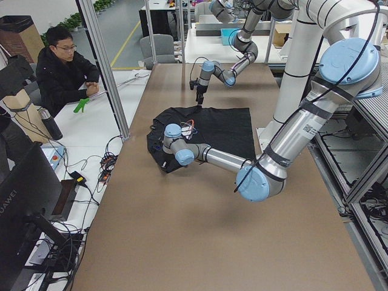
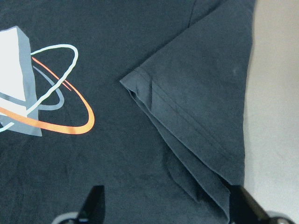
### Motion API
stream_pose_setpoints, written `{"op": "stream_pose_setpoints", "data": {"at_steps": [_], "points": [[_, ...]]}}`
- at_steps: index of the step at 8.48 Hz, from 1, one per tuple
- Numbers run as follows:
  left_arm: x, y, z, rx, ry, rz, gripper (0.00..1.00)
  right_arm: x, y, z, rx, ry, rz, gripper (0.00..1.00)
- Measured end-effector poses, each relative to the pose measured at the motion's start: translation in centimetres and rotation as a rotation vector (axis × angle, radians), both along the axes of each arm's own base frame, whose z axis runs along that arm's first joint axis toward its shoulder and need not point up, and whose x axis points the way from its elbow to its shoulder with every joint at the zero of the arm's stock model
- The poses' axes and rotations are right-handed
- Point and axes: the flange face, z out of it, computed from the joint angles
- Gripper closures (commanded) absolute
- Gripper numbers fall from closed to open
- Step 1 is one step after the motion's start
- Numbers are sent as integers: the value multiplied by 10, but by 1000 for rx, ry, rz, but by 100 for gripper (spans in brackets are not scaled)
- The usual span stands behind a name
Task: Fold clothes
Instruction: 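Grasp the sleeve nearest the left gripper with the left gripper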
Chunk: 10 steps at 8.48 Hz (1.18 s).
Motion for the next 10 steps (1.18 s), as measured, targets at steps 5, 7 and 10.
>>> {"op": "stream_pose_setpoints", "data": {"at_steps": [5,7,10], "points": [[6,1,1,2,1,1,81,-1,3,4,-3,8,8,6],[7,1,2,1,-1,4,100,-2,3,4,-3,8,7,6],[8,1,-4,3,9,6,100,-3,4,3,-6,5,8,6]]}}
